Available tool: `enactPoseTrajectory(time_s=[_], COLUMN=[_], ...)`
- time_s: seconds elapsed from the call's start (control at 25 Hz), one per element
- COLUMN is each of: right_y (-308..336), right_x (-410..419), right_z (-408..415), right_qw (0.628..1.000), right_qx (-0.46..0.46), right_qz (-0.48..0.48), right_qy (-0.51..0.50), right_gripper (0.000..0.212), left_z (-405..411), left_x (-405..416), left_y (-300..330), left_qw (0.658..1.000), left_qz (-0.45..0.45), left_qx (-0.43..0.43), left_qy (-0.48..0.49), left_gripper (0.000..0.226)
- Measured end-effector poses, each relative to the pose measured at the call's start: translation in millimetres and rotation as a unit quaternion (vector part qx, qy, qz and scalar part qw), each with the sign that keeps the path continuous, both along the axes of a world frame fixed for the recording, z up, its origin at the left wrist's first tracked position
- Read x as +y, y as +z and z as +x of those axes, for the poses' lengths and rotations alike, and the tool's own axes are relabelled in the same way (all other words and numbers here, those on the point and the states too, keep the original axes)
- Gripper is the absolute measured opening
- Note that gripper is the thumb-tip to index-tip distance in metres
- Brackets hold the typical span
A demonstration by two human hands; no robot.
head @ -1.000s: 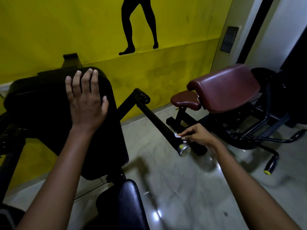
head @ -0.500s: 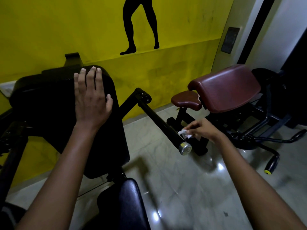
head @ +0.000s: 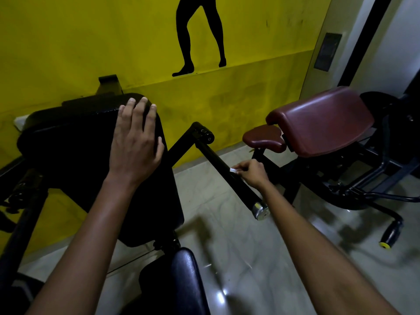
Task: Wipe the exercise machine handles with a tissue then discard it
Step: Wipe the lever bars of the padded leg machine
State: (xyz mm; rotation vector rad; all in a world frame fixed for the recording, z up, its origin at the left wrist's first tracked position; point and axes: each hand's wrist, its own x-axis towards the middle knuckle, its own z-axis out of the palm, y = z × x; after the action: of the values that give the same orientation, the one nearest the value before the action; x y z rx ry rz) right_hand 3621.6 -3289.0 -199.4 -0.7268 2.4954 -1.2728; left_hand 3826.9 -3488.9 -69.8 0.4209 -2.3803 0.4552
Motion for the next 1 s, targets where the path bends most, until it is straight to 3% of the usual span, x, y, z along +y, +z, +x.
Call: enactPoseTrajectory(time_s=[0.12, 0.24, 0.44, 0.56, 0.76, 0.84, 1.0], right_y=[2.7, 7.7, 18.7, 23.8, 35.2, 33.9, 19.9], right_x=[9.3, 25.2, 49.2, 60.5, 72.7, 67.9, 27.1], right_z=[-2.5, -9.2, -10.1, -9.0, -24.8, -31.9, -38.1], right_qw=[1.000, 0.997, 0.991, 0.985, 0.962, 0.968, 0.998], right_qx=[0.004, -0.021, -0.056, -0.081, -0.142, -0.134, -0.022], right_qz=[0.015, 0.046, 0.067, 0.077, 0.127, 0.105, 0.033], right_qy=[0.017, 0.059, 0.103, 0.135, 0.196, 0.184, 0.050], right_gripper=[0.021, 0.020, 0.024, 0.023, 0.018, 0.017, 0.019], left_z=[-2.6, -13.1, -56.2, -88.6, -135.5, -151.6, -176.2], left_x=[2.4, 13.2, 29.1, 25.5, 10.3, 3.4, -11.9], left_y=[-2.3, -17.6, -86.7, -125.5, -166.2, -174.2, -185.7], left_qw=[1.000, 0.996, 0.930, 0.908, 0.884, 0.882, 0.874], left_qz=[0.017, 0.028, 0.248, 0.287, 0.323, 0.334, 0.374], left_qx=[0.005, -0.019, -0.158, -0.211, -0.234, -0.228, -0.200], left_qy=[-0.002, -0.082, -0.223, -0.221, -0.242, -0.243, -0.239], left_gripper=[0.061, 0.058, 0.060, 0.062, 0.085, 0.077, 0.054])
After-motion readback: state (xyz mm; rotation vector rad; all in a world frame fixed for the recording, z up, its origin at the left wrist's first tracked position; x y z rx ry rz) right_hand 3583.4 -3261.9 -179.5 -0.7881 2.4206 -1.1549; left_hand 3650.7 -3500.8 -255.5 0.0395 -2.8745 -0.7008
